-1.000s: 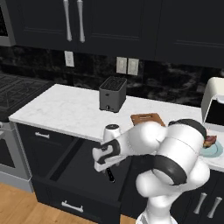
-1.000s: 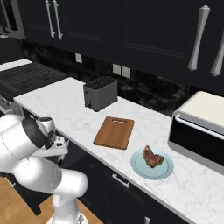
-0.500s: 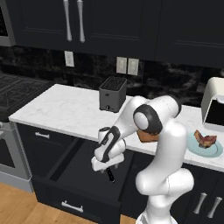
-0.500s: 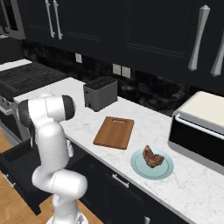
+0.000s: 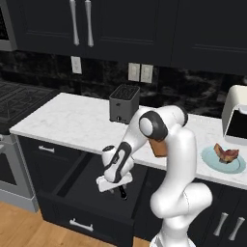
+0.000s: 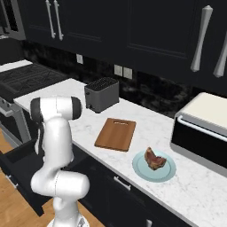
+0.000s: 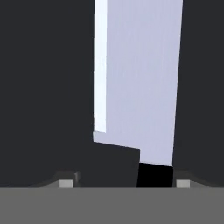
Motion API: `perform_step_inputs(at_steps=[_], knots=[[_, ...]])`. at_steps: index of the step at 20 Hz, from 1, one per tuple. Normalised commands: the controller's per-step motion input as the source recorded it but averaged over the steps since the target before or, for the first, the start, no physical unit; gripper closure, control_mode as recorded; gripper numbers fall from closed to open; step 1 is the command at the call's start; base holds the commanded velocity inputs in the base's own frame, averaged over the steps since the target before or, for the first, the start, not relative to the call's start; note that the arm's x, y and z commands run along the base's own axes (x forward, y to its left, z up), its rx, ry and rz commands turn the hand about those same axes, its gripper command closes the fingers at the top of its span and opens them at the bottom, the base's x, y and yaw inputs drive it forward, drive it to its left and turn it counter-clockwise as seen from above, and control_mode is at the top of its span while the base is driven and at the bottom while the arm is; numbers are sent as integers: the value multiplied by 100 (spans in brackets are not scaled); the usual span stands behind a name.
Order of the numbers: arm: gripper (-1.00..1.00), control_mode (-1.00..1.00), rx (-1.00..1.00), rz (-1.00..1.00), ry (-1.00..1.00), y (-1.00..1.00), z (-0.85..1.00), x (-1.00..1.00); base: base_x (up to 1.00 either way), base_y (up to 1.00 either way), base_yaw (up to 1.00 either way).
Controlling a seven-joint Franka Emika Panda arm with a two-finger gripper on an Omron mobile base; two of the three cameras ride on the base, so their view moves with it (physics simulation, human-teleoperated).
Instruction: Pick up the knife from the drawer and place it on the cutting board. Then place the meat from the plate to the cutting board.
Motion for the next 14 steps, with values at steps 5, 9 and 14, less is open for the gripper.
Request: perform_step_inputs(at_steps=[5, 9, 14], knots=[[100, -100, -1, -1, 1, 19, -10, -18, 0, 0, 0], [100, -100, 1, 1, 0, 21, 37, -74, 0, 0, 0], [100, -100, 0, 8, 8, 46, 100, -80, 0, 0, 0]])
